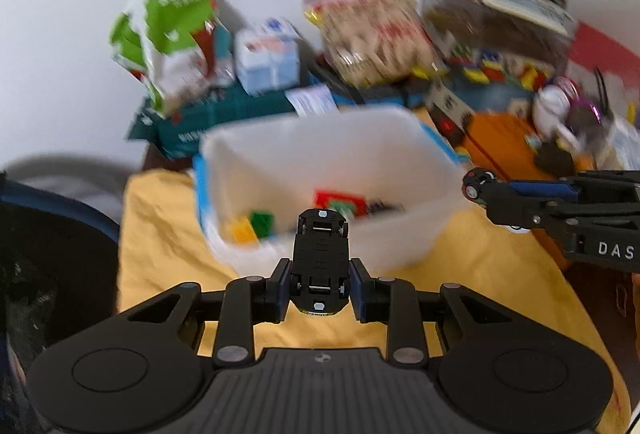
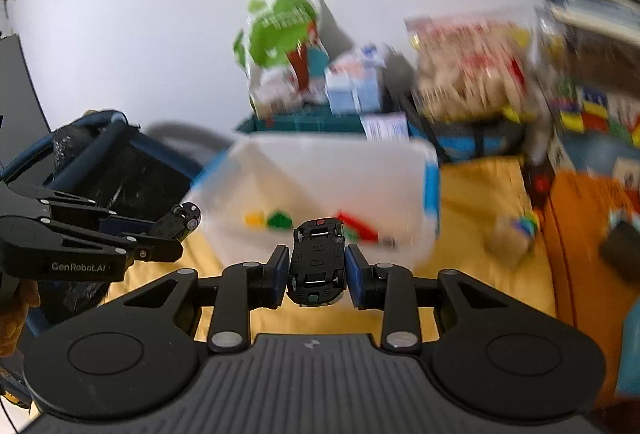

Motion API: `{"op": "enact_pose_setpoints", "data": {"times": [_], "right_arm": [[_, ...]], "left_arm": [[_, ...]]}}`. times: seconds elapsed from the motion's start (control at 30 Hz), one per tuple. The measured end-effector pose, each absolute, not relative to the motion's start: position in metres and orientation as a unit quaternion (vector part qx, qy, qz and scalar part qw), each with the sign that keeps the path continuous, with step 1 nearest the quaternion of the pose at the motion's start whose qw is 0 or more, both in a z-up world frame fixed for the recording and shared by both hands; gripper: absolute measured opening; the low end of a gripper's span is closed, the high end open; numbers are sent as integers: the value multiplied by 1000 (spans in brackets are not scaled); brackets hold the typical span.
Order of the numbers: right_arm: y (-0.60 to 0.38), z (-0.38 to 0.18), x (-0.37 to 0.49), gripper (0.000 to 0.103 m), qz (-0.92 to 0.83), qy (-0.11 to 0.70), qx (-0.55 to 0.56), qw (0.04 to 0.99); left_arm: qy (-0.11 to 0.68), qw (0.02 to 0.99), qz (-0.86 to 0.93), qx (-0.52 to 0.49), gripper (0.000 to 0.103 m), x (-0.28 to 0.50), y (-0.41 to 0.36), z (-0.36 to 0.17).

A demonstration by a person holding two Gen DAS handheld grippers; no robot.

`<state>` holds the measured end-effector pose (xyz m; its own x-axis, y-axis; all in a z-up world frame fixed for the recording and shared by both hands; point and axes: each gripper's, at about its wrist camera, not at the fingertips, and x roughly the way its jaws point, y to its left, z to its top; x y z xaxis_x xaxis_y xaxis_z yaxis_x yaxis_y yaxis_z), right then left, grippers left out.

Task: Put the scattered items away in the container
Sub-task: 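Carry the black car over the bin with right tool, then open the right tool to drop the black car into the bin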

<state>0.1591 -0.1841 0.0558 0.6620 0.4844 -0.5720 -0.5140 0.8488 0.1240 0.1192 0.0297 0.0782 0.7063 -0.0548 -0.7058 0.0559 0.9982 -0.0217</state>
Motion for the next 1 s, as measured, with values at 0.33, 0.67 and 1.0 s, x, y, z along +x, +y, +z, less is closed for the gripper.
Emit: {"op": "enact_pose_setpoints", "data": {"times": [0.33,0.67,1.0], "right_arm": [[-158,82,216,34,273,312,-33,909],[-137,62,273,35,257,380,-61,887],[-123,47,297,95,243,475,-89,841]], "left_arm": [[365,931,-16,-8,33,182,40,119],[413,911,3,3,49,241,40,105],[536,841,24,64,70,278,31,69]]}}
